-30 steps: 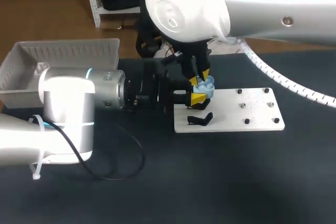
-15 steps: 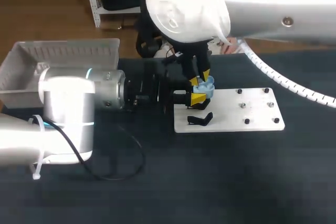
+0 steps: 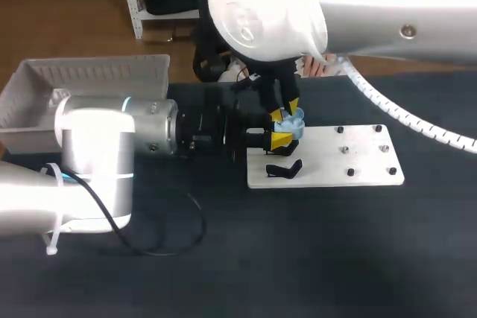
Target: Pick up each earbud case from the left stands, insert the matching earbuds, close the lid, and place the case in the box.
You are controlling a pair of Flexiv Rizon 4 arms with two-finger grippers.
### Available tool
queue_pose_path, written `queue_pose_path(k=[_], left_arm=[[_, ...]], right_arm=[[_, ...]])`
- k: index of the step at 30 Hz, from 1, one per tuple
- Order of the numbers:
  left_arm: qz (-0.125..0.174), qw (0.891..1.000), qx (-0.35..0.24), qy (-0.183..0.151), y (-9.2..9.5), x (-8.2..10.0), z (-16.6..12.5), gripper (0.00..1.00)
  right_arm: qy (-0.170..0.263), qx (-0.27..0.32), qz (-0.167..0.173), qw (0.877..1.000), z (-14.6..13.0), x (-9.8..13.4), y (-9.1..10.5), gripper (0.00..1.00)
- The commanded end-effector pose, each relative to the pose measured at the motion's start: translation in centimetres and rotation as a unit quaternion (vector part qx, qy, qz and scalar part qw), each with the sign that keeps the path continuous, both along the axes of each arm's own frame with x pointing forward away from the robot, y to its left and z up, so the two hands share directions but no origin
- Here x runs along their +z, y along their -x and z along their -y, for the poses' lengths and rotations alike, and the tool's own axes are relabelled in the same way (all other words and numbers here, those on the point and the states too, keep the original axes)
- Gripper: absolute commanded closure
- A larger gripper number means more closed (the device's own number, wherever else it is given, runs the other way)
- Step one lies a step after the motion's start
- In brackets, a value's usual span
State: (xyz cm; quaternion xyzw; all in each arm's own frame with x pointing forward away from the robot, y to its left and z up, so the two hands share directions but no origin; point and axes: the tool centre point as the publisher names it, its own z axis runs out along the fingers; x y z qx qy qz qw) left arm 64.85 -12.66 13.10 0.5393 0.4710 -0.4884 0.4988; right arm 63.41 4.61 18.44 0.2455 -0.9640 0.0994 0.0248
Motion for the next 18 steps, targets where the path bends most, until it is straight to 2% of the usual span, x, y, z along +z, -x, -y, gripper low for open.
queue_pose_path(k=[1,18], left_arm=[[0.001,1.0,0.001,0.002,0.02,-0.1,0.02,1.0],[0.001,1.0,0.001,0.002,0.02,-0.1,0.02,1.0]], right_arm=[[0.002,-0.001,0.001,1.0,-0.15,-0.11,-0.12,1.0],[0.001,-0.004,0.001,1.0,-0.12,-0.47,-0.45,1.0]])
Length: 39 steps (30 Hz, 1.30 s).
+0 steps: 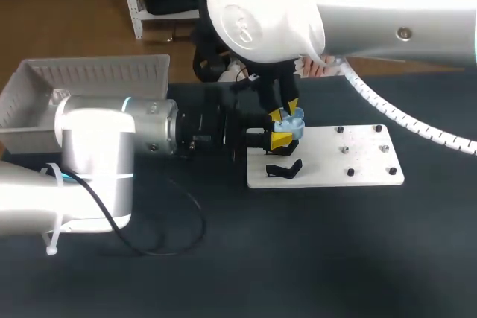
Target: Pick up each earbud case from the left stands, insert the matching earbuds, close the lid, and place the case in the box.
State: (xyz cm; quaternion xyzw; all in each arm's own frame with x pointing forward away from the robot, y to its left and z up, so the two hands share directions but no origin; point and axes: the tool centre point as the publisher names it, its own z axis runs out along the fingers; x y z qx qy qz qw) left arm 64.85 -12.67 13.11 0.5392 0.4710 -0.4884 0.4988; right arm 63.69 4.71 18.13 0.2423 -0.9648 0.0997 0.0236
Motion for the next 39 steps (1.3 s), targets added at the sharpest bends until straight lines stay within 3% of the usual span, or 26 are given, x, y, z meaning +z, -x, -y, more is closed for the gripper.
queue_pose_path(k=[1,30,31,33,36,38,39], left_arm=[[0.001,1.0,0.001,0.002,0.02,-0.1,0.02,1.0],[0.001,1.0,0.001,0.002,0.02,-0.1,0.02,1.0],[0.001,1.0,0.001,0.002,0.02,-0.1,0.02,1.0],[0.001,1.0,0.001,0.002,0.02,-0.1,0.02,1.0],[0.001,1.0,0.001,0.002,0.02,-0.1,0.02,1.0],[0.001,1.0,0.001,0.002,0.02,-0.1,0.02,1.0],[0.001,1.0,0.001,0.002,0.02,-0.1,0.02,1.0]], right_arm=[[0.001,-0.001,-0.002,1.0,-0.02,-0.2,-0.17,1.0],[0.011,0.007,-0.015,1.0,0.22,-1.01,-0.49,1.0],[0.011,0.008,-0.014,1.0,0.23,-1.0,-0.48,0.93],[0.011,0.008,-0.013,1.0,0.26,-0.93,-0.45,0.64],[0.009,0.008,-0.012,1.0,0.28,-0.75,-0.34,0.51],[0.006,0.009,-0.01,1.0,0.31,-0.52,-0.19,0.31],[0.004,0.01,-0.009,1.0,0.32,-0.35,-0.09,0.17]])
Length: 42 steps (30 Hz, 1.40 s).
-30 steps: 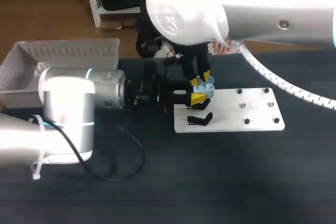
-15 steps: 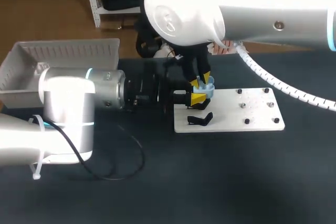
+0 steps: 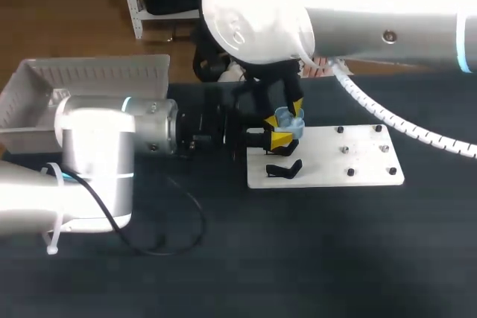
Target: Pick up each earbud case from the left stands, insert the matching earbuds, close the lid, and place the case in the box.
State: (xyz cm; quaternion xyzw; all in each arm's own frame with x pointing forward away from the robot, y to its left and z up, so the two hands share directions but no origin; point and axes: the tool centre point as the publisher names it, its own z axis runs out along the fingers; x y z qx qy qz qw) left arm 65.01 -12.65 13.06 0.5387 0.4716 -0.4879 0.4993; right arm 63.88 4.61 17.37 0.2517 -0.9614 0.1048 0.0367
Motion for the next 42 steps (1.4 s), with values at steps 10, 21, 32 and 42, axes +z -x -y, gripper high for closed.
queue_pose_path(k=[10,21,32,42], left_arm=[[0.002,1.0,0.0,0.002,0.2,-0.1,0.0,1.0],[0.002,1.0,0.0,0.002,0.2,-0.1,0.0,1.0],[0.002,1.0,0.0,0.002,0.2,-0.1,0.0,1.0],[0.002,1.0,0.0,0.002,0.2,-0.1,0.0,1.0]], right_arm=[[-0.05,-0.044,0.03,0.997,2.3,3.1,-1.1,0.02],[-0.076,-0.154,0.041,0.984,5.1,1.1,-5.9,0.0],[-0.081,-0.166,0.01,0.983,6.1,-1.3,-5.4,0.0],[-0.072,-0.148,-0.016,0.986,5.9,-1.9,-2.6,0.0]])
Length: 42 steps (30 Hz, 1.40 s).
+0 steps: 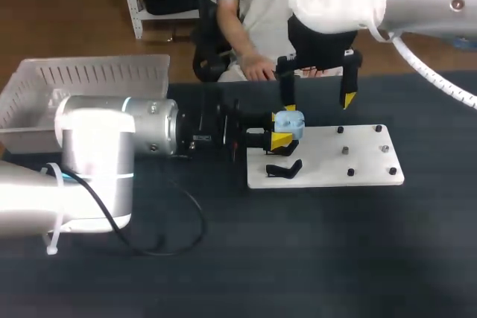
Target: Pick up each earbud case from the left stands, insert the matching earbuds, close the lid, and place the case in the box.
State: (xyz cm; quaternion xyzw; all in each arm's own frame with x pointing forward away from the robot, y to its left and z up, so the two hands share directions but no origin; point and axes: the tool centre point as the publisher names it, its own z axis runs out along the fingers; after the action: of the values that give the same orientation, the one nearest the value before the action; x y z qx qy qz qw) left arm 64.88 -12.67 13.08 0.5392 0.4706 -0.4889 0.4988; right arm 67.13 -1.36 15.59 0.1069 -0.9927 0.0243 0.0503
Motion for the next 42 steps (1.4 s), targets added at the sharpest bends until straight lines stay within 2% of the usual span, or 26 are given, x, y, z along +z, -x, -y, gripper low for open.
queue_pose_path(k=[1,2,5,8,10,14,17,21,26,28,31,33,36,42], left_arm=[[0.002,1.0,0.002,0.002,0.1,-0.1,0.0,1.0],[0.002,1.0,0.002,0.002,0.1,-0.1,0.0,1.0],[0.002,1.0,0.002,0.002,0.1,-0.1,0.0,1.0],[0.004,1.0,0.005,-0.001,0.0,0.0,-0.3,1.0],[0.012,1.0,0.012,-0.005,-0.3,0.6,-1.3,1.0],[0.028,0.998,0.049,-0.018,-1.3,2.0,-4.8,1.0],[0.039,0.994,0.092,-0.041,-2.5,2.5,-8.5,1.0],[0.041,0.984,0.168,-0.051,-4.6,3.4,-14.3,1.0],[0.062,0.971,0.226,-0.049,-6.8,6.1,-19.5,1.0],[0.067,0.964,0.245,-0.072,-7.8,6.4,-21.3,1.0],[0.047,0.957,0.274,-0.084,-9.7,5.9,-24.1,1.0],[0.038,0.949,0.29,-0.116,-10.7,5.1,-25.7,1.0],[0.015,0.938,0.318,-0.138,-12.3,4.0,-28.2,1.0],[-0.023,0.919,0.355,-0.169,-14.4,1.9,-32.3,1.0]], right_arm=[[0.008,0.004,0.002,1.0,-0.1,-0.2,0.8,0.0],[0.011,0.0,0.007,1.0,0.0,-0.3,0.7,0.0],[0.009,-0.04,0.054,0.998,1.2,0.7,0.2,0.0],[0.007,-0.09,0.111,0.99,3.0,2.5,-0.2,0.0],[-0.006,-0.121,0.136,0.983,4.3,3.5,-0.3,0.0],[-0.006,-0.121,0.136,0.983,4.3,3.5,-0.3,0.0],[-0.006,-0.121,0.136,0.983,4.3,3.5,-0.3,0.0],[-0.006,-0.121,0.136,0.983,4.3,3.5,-0.3,0.0],[-0.006,-0.121,0.136,0.983,4.3,3.5,-0.3,0.0],[-0.006,-0.121,0.136,0.983,4.3,3.5,-0.3,0.0],[-0.006,-0.121,0.136,0.983,4.3,3.5,-0.3,0.0],[-0.006,-0.121,0.136,0.983,4.3,3.5,-0.3,0.0],[-0.006,-0.121,0.136,0.983,4.3,3.5,-0.3,0.0],[-0.006,-0.121,0.136,0.983,4.3,3.5,-0.3,0.0]])
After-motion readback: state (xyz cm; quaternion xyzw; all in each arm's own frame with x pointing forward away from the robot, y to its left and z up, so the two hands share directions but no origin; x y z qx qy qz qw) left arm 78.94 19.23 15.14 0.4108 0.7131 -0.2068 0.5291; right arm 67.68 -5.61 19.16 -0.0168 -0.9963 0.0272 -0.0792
